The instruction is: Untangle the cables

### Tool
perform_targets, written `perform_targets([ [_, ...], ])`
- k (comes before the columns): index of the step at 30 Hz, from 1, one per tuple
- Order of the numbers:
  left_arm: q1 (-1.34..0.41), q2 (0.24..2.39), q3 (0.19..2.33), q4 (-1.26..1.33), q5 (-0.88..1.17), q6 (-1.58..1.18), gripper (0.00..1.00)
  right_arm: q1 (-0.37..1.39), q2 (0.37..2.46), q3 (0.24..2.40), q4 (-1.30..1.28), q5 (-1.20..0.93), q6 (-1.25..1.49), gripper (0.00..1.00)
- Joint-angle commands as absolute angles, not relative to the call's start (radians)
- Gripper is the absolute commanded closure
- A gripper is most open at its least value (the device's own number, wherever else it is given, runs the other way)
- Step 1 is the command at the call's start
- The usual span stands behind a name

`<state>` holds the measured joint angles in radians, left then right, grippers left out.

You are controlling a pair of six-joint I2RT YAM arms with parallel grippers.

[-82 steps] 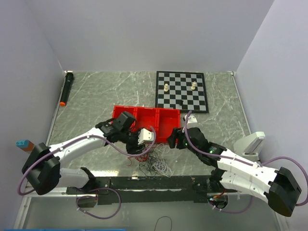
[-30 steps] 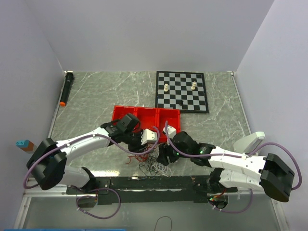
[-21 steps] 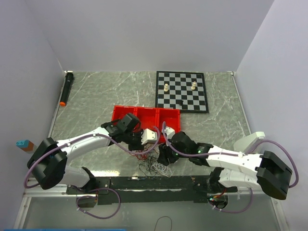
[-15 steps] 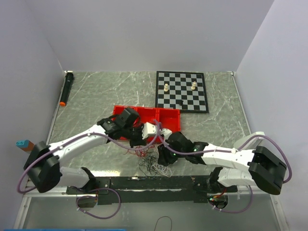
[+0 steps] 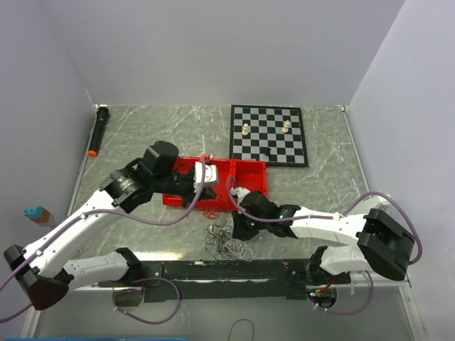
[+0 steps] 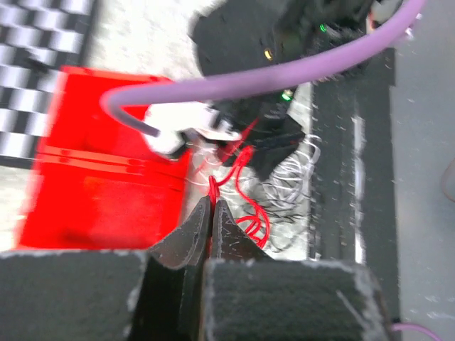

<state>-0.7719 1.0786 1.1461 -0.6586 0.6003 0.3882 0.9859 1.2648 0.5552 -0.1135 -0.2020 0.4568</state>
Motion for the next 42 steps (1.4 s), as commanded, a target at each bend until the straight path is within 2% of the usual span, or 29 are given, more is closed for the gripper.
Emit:
perform_targets([
  [1,-0.741,1.022,1.233,-0.609,0.447,0.42,0.99,0.994,1.221,0.549,-0.144,-0.161,0.511,0.78],
  [4,-0.692,1.003,1.184,-0.415,0.199,0.376,0.99,0.994,1.168,0.514,-0.14,-0.141,0.528,0.75],
  [6,-0.664,1.006,1.128,-0.327,0.076,0.37,0.99,0.994,1.122,0.491,-0.13,-0.133,0.532,0.69],
  [9,-0.614,1.023,1.039,-0.267,0.009,0.362,0.99,0.996,1.045,0.459,-0.115,-0.118,0.535,0.66],
  [17,-0.5,1.127,0.928,-0.155,0.048,0.33,0.99,0.996,0.96,0.422,-0.106,-0.094,0.541,0.65],
  [35,-0.468,1.219,0.675,-0.014,0.003,0.394,0.99,0.968,0.91,0.41,-0.121,-0.077,0.531,0.64],
  [39,-0.465,1.246,0.67,-0.018,0.003,0.4,0.87,0.956,0.907,0.41,-0.123,-0.078,0.526,0.64],
  [41,-0.465,1.252,0.676,-0.018,0.003,0.388,0.7,0.95,0.908,0.411,-0.12,-0.081,0.526,0.64],
  [42,-0.465,1.262,0.684,-0.026,-0.029,0.387,0.51,0.948,0.907,0.413,-0.117,-0.083,0.526,0.64],
])
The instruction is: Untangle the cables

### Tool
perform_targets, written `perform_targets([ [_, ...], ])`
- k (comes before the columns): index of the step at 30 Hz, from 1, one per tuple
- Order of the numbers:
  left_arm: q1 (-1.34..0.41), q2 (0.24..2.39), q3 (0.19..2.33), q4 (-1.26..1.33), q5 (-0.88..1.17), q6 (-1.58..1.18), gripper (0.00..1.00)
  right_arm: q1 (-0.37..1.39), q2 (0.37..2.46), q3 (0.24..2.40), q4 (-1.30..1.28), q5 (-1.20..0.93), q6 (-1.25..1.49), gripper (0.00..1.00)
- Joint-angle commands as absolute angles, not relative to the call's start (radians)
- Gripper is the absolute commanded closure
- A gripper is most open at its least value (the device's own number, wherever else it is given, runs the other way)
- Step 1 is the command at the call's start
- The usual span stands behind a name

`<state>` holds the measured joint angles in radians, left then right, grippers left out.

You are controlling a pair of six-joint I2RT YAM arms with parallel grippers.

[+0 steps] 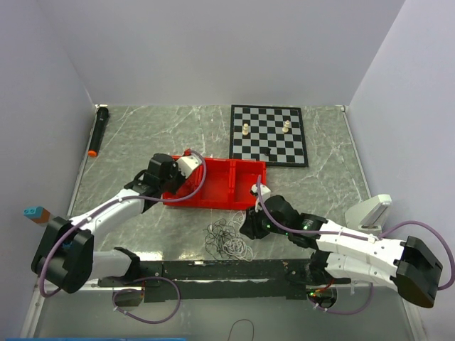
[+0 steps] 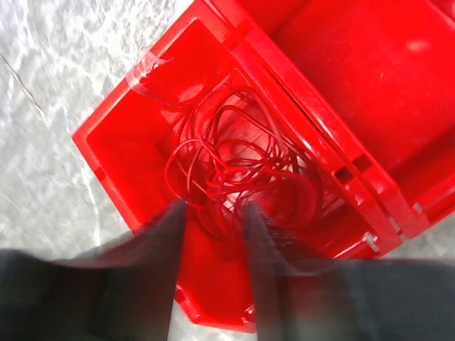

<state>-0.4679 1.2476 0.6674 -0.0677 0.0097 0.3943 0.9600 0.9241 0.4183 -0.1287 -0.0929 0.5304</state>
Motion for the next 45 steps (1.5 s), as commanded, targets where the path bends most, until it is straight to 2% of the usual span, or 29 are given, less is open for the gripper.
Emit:
perform_targets([
  [1,-0.465,1.27,0.696,-0.038,-0.032,0.387,0.37,0.946,0.907,0.413,-0.114,-0.084,0.526,0.65],
  [3,-0.465,1.27,0.722,-0.063,-0.019,0.387,0.11,0.946,0.913,0.414,-0.109,-0.09,0.526,0.64],
  [4,-0.463,1.261,0.739,-0.077,-0.009,0.382,0.04,0.943,0.916,0.416,-0.107,-0.092,0.525,0.64],
  [5,-0.463,1.247,0.768,-0.116,0.009,0.379,0.02,0.943,0.917,0.417,-0.11,-0.091,0.523,0.64],
  [8,-0.462,1.197,0.859,-0.222,0.141,0.383,0.03,0.943,0.926,0.419,-0.112,-0.1,0.519,0.64],
  [10,-0.46,1.134,0.893,-0.291,0.306,0.432,0.02,0.942,0.93,0.419,-0.11,-0.106,0.517,0.63],
  [11,-0.463,1.105,0.9,-0.331,0.451,0.481,0.02,0.94,0.933,0.419,-0.11,-0.109,0.515,0.63],
  [13,-0.504,1.075,0.905,-0.421,0.578,0.563,0.02,0.939,0.937,0.416,-0.101,-0.126,0.514,0.63],
  [16,-0.658,1.095,0.888,-0.557,0.604,0.659,0.01,0.937,0.956,0.417,-0.101,-0.159,0.511,0.61],
  [19,-0.741,1.132,0.841,-0.551,0.633,0.669,0.01,0.936,0.969,0.414,-0.107,-0.179,0.512,0.58],
  [25,-0.756,1.285,0.838,-0.506,0.627,0.664,0.18,0.936,0.976,0.403,-0.101,-0.206,0.505,0.55],
  [29,-0.755,1.334,0.841,-0.476,0.629,0.66,0.4,0.936,0.996,0.407,-0.091,-0.212,0.499,0.54],
  [30,-0.756,1.342,0.845,-0.482,0.64,0.658,0.42,0.936,1.003,0.407,-0.087,-0.213,0.499,0.54],
  [40,-0.808,1.407,0.83,-0.471,0.643,0.687,0.44,0.934,1.055,0.437,-0.066,-0.225,0.466,0.55],
  [42,-0.818,1.411,0.827,-0.457,0.632,0.689,0.53,0.933,1.068,0.442,-0.058,-0.227,0.465,0.55],
  [45,-0.822,1.404,0.819,-0.428,0.611,0.68,0.74,0.931,1.078,0.446,-0.051,-0.232,0.462,0.55],
])
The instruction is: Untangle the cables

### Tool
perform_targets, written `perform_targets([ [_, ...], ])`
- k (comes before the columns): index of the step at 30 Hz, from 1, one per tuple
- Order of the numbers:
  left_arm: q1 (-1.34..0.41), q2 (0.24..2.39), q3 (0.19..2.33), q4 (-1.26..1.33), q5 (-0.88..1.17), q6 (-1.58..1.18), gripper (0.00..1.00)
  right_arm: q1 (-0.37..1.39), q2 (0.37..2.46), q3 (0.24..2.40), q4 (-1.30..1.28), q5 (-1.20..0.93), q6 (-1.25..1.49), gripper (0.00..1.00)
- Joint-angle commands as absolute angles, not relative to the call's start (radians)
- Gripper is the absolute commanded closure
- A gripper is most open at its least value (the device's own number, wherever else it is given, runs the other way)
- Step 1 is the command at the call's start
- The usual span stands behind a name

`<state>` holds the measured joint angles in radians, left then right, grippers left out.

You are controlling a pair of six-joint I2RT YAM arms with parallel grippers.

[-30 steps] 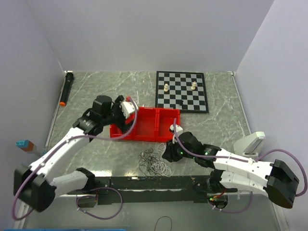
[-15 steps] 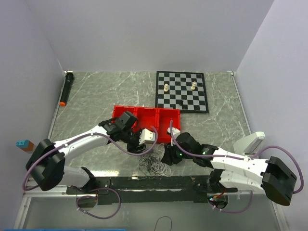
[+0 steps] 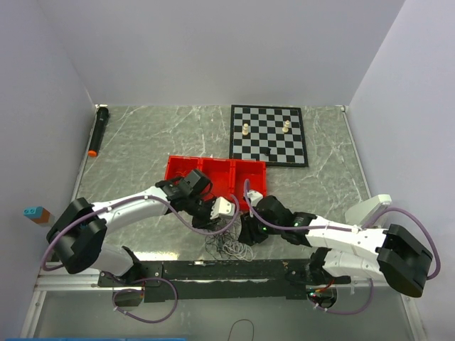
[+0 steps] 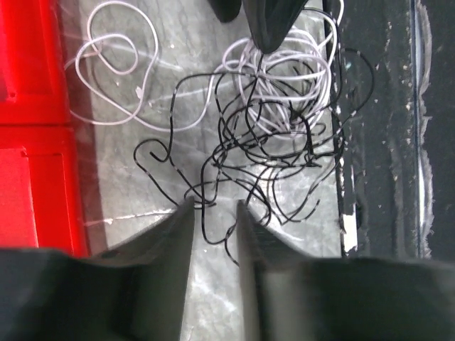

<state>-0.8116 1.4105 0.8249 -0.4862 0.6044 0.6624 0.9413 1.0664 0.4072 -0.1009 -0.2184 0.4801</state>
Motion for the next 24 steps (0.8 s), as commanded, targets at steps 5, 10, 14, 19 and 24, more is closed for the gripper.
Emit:
perform_targets([
  [5,-0.822,1.359,0.844,-0.475,0.578,0.693,0.99,0.931,1.085,0.454,-0.051,-0.229,0.46,0.65],
  [10,-0.821,1.295,0.971,-0.615,0.566,0.677,0.99,0.931,1.1,0.457,-0.071,-0.232,0.454,0.81],
  [14,-0.822,1.256,1.123,-0.733,0.6,0.647,0.99,0.931,1.109,0.459,-0.098,-0.216,0.445,0.87],
  [19,-0.822,1.247,1.351,-0.899,0.635,0.633,0.99,0.933,1.118,0.46,-0.133,-0.196,0.439,0.9],
  [24,-0.822,1.233,1.541,-1.009,0.612,0.627,0.99,0.931,1.126,0.469,-0.176,-0.167,0.457,1.0],
])
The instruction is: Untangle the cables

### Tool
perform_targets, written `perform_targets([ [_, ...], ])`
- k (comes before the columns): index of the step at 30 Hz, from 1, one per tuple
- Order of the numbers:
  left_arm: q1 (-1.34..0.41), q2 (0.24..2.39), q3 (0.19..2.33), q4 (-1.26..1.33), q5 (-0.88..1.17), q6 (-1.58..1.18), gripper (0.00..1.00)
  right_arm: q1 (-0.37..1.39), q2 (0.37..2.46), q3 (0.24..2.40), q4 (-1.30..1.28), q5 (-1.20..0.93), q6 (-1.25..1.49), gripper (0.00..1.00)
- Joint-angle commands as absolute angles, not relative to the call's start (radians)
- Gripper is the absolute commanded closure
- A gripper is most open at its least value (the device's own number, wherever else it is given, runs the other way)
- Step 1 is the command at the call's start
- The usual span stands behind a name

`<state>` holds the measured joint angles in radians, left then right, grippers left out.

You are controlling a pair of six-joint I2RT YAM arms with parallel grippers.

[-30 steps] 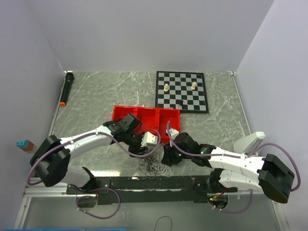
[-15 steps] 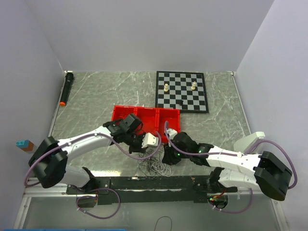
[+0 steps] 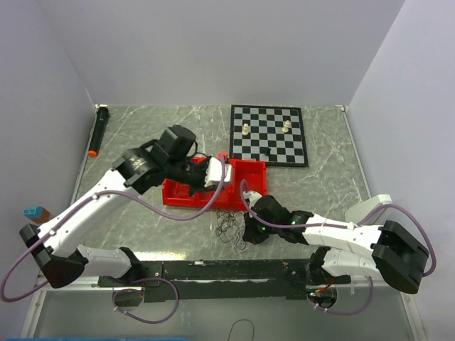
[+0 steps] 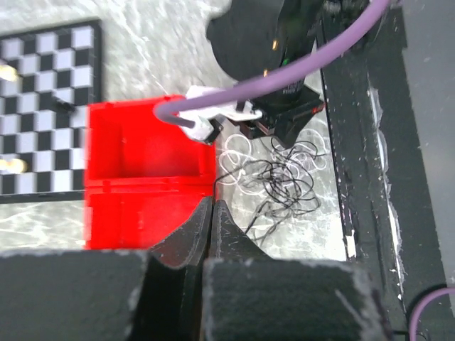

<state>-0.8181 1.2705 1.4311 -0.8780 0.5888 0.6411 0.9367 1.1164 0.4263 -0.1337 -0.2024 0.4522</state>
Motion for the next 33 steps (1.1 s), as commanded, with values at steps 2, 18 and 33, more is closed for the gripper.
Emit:
perform_targets([
  [2,-0.824,1.218,1.598,-1.029,0.614,0.62,0.99,0.931,1.114,0.474,-0.196,-0.15,0.471,1.0],
  [18,-0.876,1.121,1.502,-0.91,0.566,0.5,0.99,0.934,0.739,0.658,-0.203,-0.087,0.345,0.31],
  [33,-0.888,1.14,1.397,-0.769,0.463,0.443,0.99,1.002,0.687,0.663,-0.049,-0.137,0.33,0.28],
])
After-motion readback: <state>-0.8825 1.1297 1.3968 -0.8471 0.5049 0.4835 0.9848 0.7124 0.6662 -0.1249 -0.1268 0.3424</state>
